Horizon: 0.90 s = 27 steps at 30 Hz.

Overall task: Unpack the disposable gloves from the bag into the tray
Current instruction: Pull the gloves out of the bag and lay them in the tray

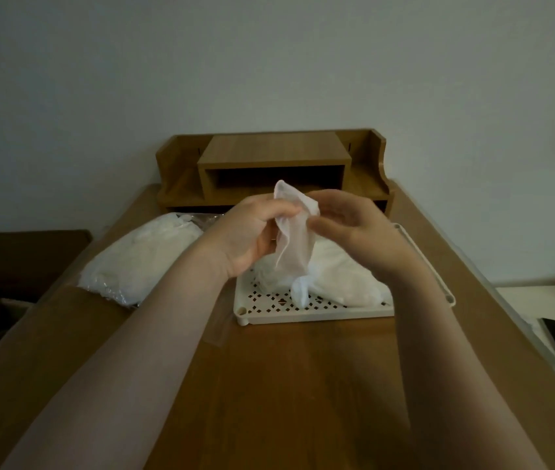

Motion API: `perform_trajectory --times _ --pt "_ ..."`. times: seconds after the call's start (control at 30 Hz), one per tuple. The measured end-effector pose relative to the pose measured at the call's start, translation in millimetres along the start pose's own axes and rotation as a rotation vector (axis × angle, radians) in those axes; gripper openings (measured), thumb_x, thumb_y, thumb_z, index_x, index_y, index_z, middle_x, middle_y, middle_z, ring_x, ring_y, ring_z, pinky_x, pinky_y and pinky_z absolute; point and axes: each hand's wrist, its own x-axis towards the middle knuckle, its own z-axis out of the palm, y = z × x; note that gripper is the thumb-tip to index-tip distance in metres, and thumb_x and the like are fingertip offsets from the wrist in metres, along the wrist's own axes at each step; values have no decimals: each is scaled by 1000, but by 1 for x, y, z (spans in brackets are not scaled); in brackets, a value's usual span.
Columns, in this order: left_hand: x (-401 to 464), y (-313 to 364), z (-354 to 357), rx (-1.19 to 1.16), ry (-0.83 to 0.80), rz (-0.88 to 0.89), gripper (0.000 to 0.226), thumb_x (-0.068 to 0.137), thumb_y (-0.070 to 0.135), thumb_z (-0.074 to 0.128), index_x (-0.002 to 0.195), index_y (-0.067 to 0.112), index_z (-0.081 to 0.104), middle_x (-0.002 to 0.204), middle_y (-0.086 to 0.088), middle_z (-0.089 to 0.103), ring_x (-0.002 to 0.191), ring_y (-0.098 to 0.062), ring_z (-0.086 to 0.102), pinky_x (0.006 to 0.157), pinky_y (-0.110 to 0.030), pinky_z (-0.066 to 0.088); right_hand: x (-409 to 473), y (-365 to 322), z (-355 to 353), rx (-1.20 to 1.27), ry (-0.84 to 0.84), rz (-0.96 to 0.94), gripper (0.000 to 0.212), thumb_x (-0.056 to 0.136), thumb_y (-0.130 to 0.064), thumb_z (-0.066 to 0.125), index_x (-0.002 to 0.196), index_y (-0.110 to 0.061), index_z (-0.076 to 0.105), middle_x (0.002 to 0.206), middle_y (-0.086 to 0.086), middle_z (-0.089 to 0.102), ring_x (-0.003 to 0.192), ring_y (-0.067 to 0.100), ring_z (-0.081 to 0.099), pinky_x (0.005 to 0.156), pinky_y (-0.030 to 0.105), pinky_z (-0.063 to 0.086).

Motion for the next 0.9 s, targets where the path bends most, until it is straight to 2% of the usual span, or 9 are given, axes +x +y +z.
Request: perform_trajectory --times 0.17,0.27,0.33,0.43,0.5,0.6,0.67,0.77,0.9 --pt "-4 15 9 84 39 52 19 93 15 51 94 10 70 92 -10 68 88 -23 66 84 -36 53 1 0 7 -91 39 -40 19 84 -9 48 92 -3 64 84 17 65 78 33 61 71 51 50" --pt "-4 17 13 68 103 70 17 95 20 52 93 12 67 88 -6 68 82 -18 66 79 -34 53 2 2 -2 -184 114 65 21 82 1 42 71 -5 59 68 13 55 63 24 48 58 37 39" --pt "-2 14 16 59 162 72 15 95 22 53 91 13 65 82 -2 68 76 -15 66 71 -30 53 -1 2 -12 -194 90 143 24 85 1 42 76 -8 62 74 5 58 69 19 52 64 31 45" --pt "1 12 19 58 212 77 15 94 23 55 84 16 63 70 3 67 67 -12 66 63 -26 52 -4 6 -26 1 24 208 25 90 -1 38 81 -4 62 80 4 58 76 17 55 74 34 48" --pt "2 13 22 87 220 87 16 94 25 55 83 17 62 68 4 65 64 -10 64 59 -24 51 -7 12 -31 154 -93 208 24 97 -16 41 94 -3 61 91 6 60 83 20 59 78 34 51" --pt "5 15 28 136 215 85 17 94 30 54 89 16 62 73 3 63 66 -10 63 57 -23 52 -10 20 -34 197 -251 165 41 87 -38 57 116 -8 56 109 9 63 95 23 65 81 34 55" --pt "7 15 30 149 209 81 19 94 32 54 92 15 62 77 1 63 72 -12 63 64 -24 52 -12 21 -34 145 -280 151 37 85 -25 62 115 -6 56 105 12 63 93 24 65 78 31 57" --pt "8 13 26 147 233 59 24 94 35 54 97 13 64 79 1 63 76 -13 63 70 -28 52 -14 25 -40 99 -273 142 27 84 -7 48 102 11 58 88 19 57 77 28 59 70 34 53" --pt "11 6 13 106 291 -14 25 93 36 56 95 13 66 85 -2 67 87 -20 65 87 -39 52 -15 36 -58 31 -228 287 30 95 1 37 102 3 66 94 18 65 88 31 64 83 41 55"
